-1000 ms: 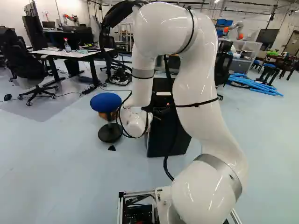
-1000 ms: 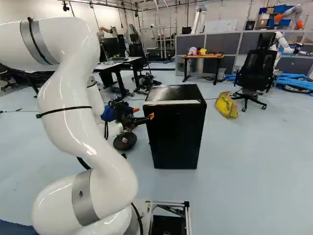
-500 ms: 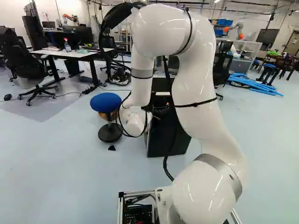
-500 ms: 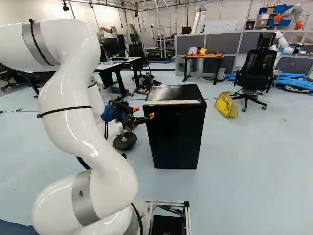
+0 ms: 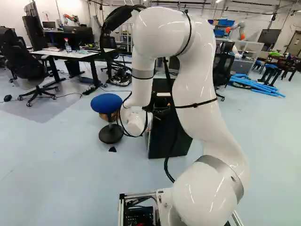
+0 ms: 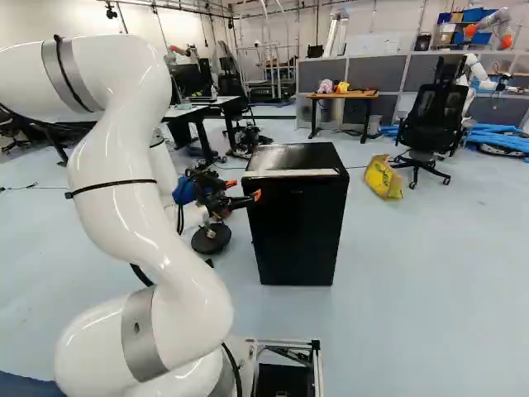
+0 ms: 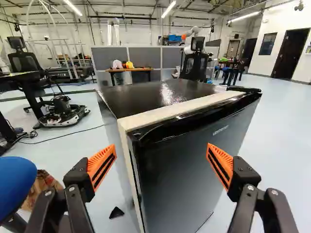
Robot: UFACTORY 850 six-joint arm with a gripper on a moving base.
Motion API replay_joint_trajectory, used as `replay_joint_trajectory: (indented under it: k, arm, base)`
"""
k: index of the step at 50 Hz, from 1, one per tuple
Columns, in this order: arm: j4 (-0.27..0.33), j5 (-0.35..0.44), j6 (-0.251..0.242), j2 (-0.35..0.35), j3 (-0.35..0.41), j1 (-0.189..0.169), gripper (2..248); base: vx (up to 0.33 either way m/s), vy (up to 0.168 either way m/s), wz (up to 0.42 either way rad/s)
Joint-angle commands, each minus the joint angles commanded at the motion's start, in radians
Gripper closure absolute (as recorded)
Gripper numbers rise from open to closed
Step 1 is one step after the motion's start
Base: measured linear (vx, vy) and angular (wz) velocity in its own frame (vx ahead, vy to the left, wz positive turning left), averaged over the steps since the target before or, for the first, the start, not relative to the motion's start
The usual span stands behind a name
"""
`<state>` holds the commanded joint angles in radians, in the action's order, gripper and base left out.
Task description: Grab a drink from the fridge
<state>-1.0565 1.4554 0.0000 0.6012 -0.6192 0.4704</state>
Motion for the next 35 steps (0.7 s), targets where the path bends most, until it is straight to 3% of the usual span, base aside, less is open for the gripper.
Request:
replay_joint_trajectory:
  k: [35]
  arm:
    - [-0.071,0.000,0.000,0.024,-0.042,-0.012,3]
  base:
    - [0.000,0.000,0.000]
